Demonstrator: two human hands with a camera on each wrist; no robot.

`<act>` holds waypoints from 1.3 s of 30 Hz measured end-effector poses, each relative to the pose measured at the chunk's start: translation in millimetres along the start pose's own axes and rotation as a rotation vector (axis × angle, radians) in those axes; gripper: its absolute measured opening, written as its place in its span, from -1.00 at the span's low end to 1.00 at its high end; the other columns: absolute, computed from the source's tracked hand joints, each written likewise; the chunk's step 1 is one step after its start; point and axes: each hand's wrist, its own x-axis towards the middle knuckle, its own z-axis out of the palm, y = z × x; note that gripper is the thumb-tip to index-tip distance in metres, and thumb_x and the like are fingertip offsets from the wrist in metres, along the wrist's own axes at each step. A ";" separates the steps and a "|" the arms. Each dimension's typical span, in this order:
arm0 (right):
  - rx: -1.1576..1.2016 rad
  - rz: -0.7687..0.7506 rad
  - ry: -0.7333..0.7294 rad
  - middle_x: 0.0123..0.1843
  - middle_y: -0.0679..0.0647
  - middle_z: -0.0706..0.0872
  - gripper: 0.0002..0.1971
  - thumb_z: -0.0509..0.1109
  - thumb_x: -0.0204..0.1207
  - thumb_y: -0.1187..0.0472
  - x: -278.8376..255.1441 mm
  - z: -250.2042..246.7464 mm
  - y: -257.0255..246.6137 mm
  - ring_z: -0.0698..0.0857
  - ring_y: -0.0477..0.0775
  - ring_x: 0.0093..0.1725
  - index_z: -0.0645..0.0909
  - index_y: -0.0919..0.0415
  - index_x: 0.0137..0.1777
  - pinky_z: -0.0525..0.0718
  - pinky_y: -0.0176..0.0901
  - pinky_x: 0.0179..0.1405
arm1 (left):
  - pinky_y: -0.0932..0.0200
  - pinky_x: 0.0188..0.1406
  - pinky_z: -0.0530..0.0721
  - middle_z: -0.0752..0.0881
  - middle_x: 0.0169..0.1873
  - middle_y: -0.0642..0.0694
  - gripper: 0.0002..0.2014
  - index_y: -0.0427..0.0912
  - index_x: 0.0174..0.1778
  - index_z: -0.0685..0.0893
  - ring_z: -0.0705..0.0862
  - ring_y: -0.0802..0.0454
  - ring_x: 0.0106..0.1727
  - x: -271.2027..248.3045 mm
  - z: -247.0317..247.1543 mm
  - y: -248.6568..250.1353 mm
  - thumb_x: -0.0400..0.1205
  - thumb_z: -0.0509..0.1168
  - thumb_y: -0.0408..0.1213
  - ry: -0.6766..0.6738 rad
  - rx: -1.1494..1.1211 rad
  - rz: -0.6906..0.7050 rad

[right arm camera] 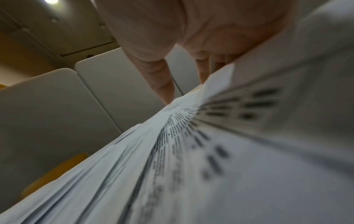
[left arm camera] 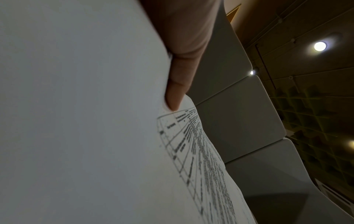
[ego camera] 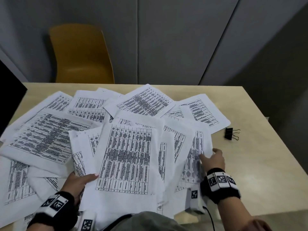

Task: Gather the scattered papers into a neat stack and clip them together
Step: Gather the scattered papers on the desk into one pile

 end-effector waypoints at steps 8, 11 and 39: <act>0.254 0.058 -0.142 0.07 0.24 0.74 -0.17 0.54 0.01 -0.29 -38.2 45.5 9.5 0.73 0.23 0.01 0.55 0.30 0.16 0.68 0.11 0.12 | -0.46 0.20 0.56 0.76 -0.02 -0.42 -0.61 -0.40 0.08 0.67 0.74 -0.35 0.04 9.2 -6.1 -7.7 0.32 0.47 -0.58 -0.012 0.008 0.017; 0.310 0.097 -0.150 0.12 0.23 0.74 -0.05 0.67 -0.16 -0.19 -34.3 66.4 17.8 0.75 0.26 0.07 0.51 0.25 0.25 0.70 0.24 0.13 | -0.45 0.22 0.55 0.76 0.01 -0.41 -0.57 -0.40 0.10 0.66 0.74 -0.34 0.05 11.1 -7.5 -8.0 0.29 0.50 -0.54 -0.027 0.020 0.014; 0.173 -0.436 0.451 -0.32 0.21 0.49 -0.77 0.14 0.37 0.36 -54.9 -48.4 -29.5 0.40 0.21 -0.30 0.56 0.34 -0.03 0.34 -0.12 -0.23 | -0.27 0.27 0.54 0.74 -0.07 -0.34 -0.59 -0.46 0.18 0.60 0.69 -0.33 0.07 11.8 -4.7 -6.3 0.39 0.38 -0.67 -0.028 0.037 0.035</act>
